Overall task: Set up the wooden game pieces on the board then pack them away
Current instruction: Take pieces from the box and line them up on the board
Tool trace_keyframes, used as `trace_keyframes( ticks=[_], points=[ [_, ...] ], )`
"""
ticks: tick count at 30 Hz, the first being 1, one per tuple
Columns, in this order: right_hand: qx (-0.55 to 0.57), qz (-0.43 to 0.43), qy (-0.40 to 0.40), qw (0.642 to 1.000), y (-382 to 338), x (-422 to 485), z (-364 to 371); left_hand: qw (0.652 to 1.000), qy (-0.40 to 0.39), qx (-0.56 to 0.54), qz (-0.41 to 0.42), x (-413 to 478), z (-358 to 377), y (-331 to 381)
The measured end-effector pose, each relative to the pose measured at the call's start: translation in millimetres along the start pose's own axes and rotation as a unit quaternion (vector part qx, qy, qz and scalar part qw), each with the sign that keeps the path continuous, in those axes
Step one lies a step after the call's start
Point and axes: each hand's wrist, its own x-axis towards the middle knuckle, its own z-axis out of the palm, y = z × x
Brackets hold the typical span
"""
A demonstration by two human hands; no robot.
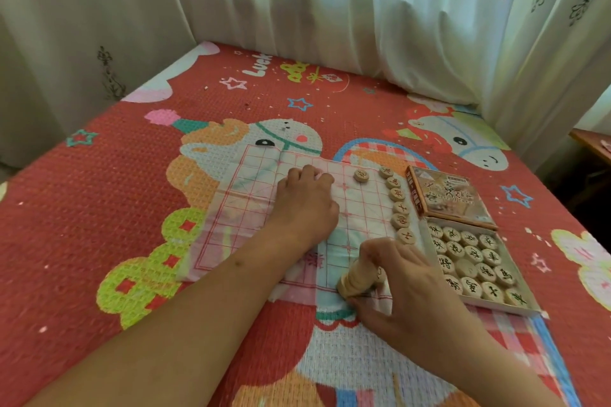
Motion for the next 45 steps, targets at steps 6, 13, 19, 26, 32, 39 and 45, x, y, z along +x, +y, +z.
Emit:
trace_keyframes(
  ticks=[6,13,19,26,32,39,45],
  points=[
    [0.016,0.018,0.033,0.999,5,-2,-1,1.000,0.002,-0.006,-0.006,0,2,0],
    [0.020,0.071,0.056,0.996,25,27,1,1.000,0.005,-0.009,-0.016,0,2,0],
    [0.016,0.080,-0.003,0.997,28,33,5,0.999,0.016,-0.012,-0.025,0,0,2],
    [0.029,0.084,0.048,0.995,32,42,2,0.999,0.013,-0.019,-0.032,0,0,1],
    [0.017,0.114,0.042,0.992,39,72,5,0.999,0.023,-0.014,-0.043,1,-1,0],
    [0.024,0.102,0.032,0.994,46,76,13,0.998,0.030,-0.014,-0.046,1,0,1],
    [0.033,0.076,0.118,0.989,49,93,9,0.998,0.027,-0.020,-0.046,0,-1,1]
  ],
)
